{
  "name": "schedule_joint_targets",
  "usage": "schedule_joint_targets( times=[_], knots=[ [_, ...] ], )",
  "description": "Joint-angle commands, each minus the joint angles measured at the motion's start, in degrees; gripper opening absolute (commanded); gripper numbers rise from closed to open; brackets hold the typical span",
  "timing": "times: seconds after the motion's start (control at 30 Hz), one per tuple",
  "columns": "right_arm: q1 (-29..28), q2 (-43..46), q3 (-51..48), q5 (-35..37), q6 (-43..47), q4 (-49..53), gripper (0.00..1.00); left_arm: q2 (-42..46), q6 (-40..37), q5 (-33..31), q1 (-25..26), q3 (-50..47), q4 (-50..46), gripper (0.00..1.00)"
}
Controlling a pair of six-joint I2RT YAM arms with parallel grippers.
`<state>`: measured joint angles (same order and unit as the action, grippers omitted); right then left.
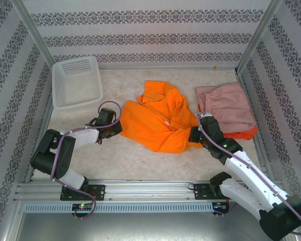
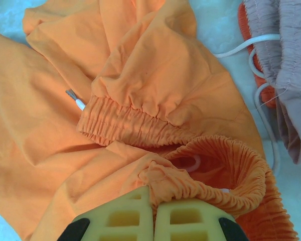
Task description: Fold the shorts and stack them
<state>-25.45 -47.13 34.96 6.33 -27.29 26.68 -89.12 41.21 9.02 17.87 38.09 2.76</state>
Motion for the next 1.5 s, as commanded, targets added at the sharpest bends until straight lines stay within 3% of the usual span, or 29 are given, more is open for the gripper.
schedule_joint_targets(
  times=[0.0, 0.3, 0.6, 0.8, 0.93, 1.0, 1.07, 1.13, 1.2, 1.27, 1.4, 1.47],
  knots=[
    [1.05, -0.79, -0.39, -0.60, 0.23, -2.58, 0.00, 2.28, -0.69, -1.09, -0.58, 1.40, -2.11, 0.00],
    [5.32, -14.78, 14.45, -5.69, 6.65, -4.44, 0.00, 10.76, -7.68, -4.08, -4.89, 12.12, -10.94, 0.00],
    [9.82, -35.51, 50.11, -13.50, 10.13, -1.23, 0.00, 2.29, -13.06, -0.04, -12.37, 40.11, -20.33, 0.00],
    [11.87, -51.57, 79.60, -20.67, 9.27, -0.45, 0.00, -10.59, -14.44, 0.20, -15.71, 69.29, -29.02, 0.00],
    [14.25, -62.17, 100.52, -29.30, 4.44, 0.82, 0.00, -21.42, -14.96, 1.03, -17.50, 98.44, -40.79, 0.00],
    [16.49, -64.85, 107.32, -35.45, -1.18, -1.32, 0.00, -25.47, -16.41, 0.92, -17.77, 113.05, -46.22, 0.00],
    [18.74, -65.13, 109.95, -39.17, -4.76, -2.98, 0.00, -25.48, -18.26, 0.39, -17.89, 119.63, -48.10, 0.00],
    [20.18, -62.86, 107.86, -41.03, -4.68, -3.90, 0.00, -21.61, -19.88, -0.02, -17.87, 117.10, -47.82, 0.00],
    [20.62, -57.76, 99.40, -41.37, -0.75, -6.25, 0.00, -14.60, -21.07, 1.09, -17.87, 107.48, -44.82, 0.00],
    [20.62, -50.85, 85.91, -40.00, 2.24, -13.47, 0.00, -5.00, -20.70, 1.93, -17.90, 89.85, -35.53, 0.00],
    [21.05, -35.54, 49.28, -35.51, 3.65, -36.90, 0.00, 16.34, -15.40, 1.19, -17.87, 47.74, -8.70, 0.00],
    [21.06, -29.86, 37.20, -33.91, 6.21, -40.21, 0.00, 24.31, -12.23, 0.66, -17.59, 32.87, -3.14, 0.00]
  ],
)
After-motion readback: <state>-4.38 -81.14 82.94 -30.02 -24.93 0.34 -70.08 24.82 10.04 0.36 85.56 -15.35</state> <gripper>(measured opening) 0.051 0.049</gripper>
